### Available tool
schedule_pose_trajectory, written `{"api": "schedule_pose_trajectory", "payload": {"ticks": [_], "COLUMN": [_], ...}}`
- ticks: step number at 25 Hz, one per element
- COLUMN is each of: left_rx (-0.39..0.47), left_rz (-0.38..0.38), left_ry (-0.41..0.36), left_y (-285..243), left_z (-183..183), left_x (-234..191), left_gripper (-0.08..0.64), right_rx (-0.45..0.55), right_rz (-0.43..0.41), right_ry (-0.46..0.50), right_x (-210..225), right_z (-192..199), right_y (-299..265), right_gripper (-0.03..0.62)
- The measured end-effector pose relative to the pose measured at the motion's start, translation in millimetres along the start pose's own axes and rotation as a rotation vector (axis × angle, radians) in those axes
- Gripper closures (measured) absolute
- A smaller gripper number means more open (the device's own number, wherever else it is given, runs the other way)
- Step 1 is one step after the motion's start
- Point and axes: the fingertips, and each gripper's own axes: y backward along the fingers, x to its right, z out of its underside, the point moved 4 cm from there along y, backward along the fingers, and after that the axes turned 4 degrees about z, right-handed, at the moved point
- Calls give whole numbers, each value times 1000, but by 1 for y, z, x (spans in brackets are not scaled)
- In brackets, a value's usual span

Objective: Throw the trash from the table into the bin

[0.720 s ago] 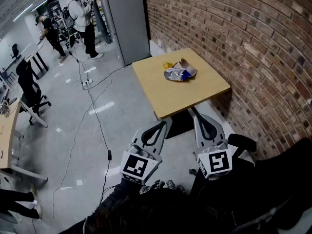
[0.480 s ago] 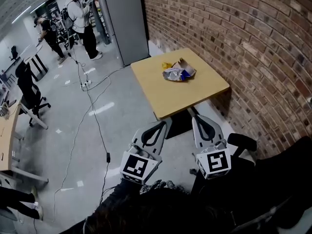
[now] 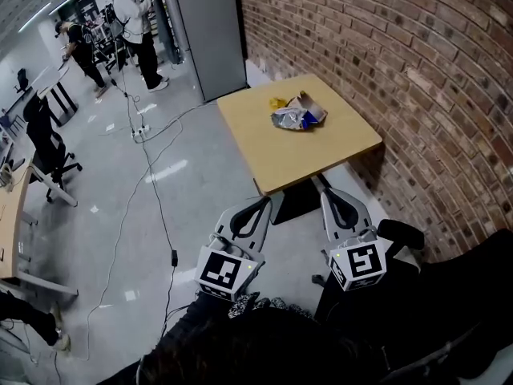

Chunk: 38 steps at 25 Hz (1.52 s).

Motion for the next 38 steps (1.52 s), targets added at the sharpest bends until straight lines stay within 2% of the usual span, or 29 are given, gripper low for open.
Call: {"api": "schedule_pose_trajectory", "payload": {"ticks": [3, 8, 12, 18, 28, 33, 38], "left_rx": [-1, -1, -14, -17, -34, -46, -61], "left_rz": [4, 33, 68, 114, 162, 182, 197], "left_ry": [15, 18, 32, 42, 86, 80, 80], "left_y": [-5, -16, -26, -46, -63, -68, -71], "left_z": [6, 12, 20, 28, 49, 56, 65], "left_x": [-10, -35, -62, -114, -192, -225, -253], "left_gripper": [554, 554, 554, 554, 554, 554, 554], "right_rx": [-22, -47, -44, -59, -76, -81, -73], "right_rz": [-4, 66, 116, 147, 248, 306, 324], "right_ry": [-10, 42, -5, -1, -33, -59, -94], "right_x": [-2, -2, -4, -14, -16, -12, -17], "right_z": [7, 9, 9, 13, 21, 24, 31], "right_y": [-9, -31, -56, -108, -182, -209, -231], "right_gripper": [581, 581, 581, 581, 581, 581, 581]}}
